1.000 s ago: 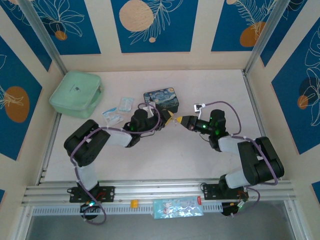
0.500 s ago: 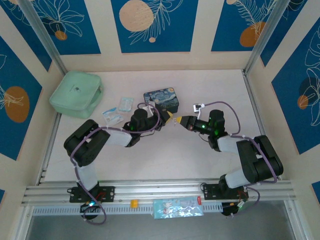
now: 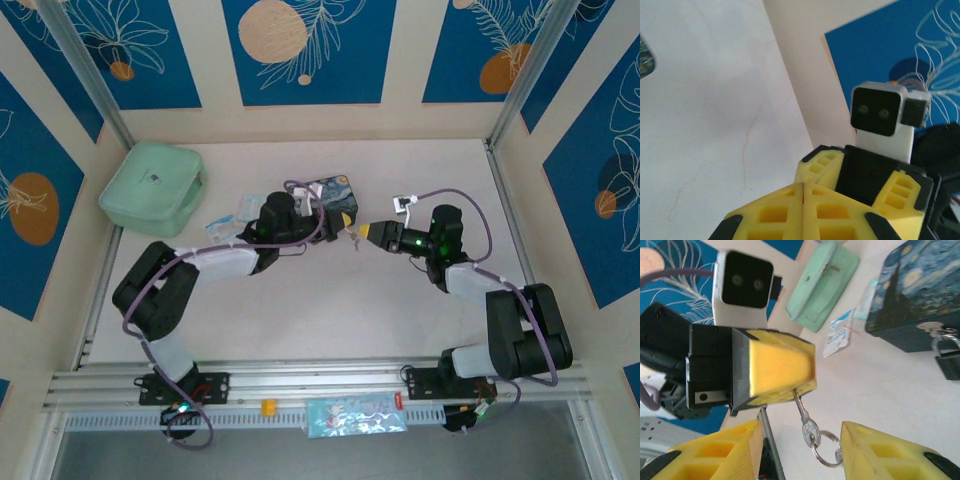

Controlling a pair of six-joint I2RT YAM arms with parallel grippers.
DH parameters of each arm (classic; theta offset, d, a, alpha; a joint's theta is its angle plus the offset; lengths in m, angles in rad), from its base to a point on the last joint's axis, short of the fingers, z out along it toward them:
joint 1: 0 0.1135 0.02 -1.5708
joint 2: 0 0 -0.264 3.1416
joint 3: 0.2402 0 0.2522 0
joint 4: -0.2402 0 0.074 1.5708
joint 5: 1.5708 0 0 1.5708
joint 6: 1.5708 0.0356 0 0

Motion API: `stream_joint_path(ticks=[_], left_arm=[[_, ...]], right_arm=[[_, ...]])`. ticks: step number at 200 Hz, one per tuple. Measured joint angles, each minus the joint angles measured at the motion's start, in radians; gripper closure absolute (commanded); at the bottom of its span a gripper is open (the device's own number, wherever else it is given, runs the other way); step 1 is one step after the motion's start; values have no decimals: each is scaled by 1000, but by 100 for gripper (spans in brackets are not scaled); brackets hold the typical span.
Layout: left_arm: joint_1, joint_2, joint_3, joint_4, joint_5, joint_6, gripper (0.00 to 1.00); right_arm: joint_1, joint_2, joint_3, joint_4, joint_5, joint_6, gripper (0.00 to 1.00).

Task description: Unlock a padlock with a key

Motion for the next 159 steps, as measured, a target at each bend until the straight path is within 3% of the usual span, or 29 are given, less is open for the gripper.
stream_joint_path(ticks=[66,159], left_arm=[[13,-29,35,-139,136,174,100],[16,-30,35,-111,171,148,100]], right_arm=[[7,0,7,-17,-78,-3,59],[71,16,7,-3,-97,-3,67]])
